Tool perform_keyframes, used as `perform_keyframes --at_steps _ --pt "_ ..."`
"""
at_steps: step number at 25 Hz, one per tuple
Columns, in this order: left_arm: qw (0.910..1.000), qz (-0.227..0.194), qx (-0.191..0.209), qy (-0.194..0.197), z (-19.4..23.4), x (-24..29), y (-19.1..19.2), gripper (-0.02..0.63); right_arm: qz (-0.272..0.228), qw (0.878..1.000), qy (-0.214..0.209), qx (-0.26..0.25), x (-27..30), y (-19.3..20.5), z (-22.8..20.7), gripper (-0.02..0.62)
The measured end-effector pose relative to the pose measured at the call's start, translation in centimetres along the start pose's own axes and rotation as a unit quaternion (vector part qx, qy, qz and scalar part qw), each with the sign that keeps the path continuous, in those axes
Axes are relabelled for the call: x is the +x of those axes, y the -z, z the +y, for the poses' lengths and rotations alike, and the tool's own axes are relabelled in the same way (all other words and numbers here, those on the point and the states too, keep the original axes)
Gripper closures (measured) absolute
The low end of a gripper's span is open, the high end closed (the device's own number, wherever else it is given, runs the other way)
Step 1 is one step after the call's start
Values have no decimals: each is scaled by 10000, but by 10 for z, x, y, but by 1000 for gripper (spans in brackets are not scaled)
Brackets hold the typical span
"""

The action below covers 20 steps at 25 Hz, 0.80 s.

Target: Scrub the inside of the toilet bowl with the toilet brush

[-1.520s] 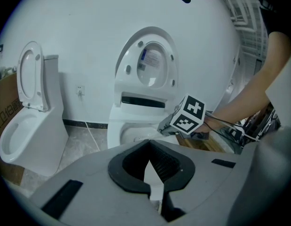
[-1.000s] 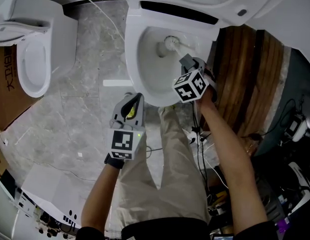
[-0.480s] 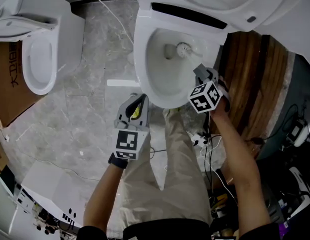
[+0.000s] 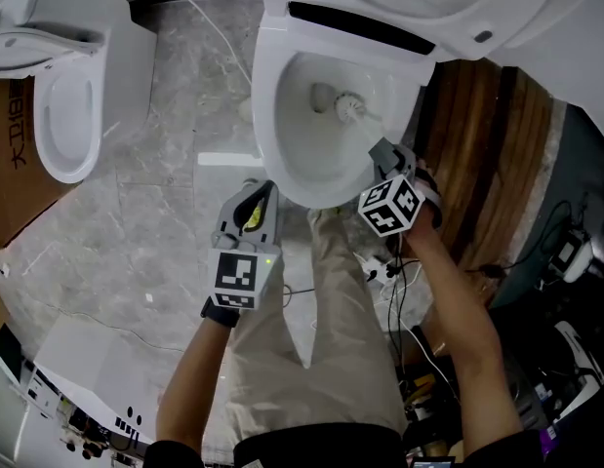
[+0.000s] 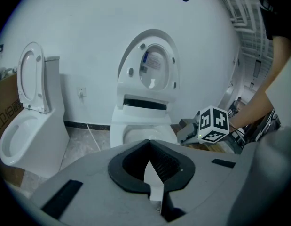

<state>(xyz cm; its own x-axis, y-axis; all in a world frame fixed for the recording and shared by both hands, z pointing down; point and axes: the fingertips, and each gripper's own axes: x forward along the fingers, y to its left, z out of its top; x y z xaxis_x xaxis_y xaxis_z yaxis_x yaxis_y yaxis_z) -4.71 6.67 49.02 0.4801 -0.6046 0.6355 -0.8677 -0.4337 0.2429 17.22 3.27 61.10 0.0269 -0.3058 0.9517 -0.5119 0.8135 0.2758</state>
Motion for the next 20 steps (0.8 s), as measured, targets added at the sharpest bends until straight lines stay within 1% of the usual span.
perform_keyframes --at_steps 9,20 --pt "10000 -14 -17 8 0 2 -1 588 40 9998 -149 -157 -7 8 26 442" --pt "10000 -6 -21 21 -4 2 -3 588 62 9991 -383 -180 -14 10 54 442"
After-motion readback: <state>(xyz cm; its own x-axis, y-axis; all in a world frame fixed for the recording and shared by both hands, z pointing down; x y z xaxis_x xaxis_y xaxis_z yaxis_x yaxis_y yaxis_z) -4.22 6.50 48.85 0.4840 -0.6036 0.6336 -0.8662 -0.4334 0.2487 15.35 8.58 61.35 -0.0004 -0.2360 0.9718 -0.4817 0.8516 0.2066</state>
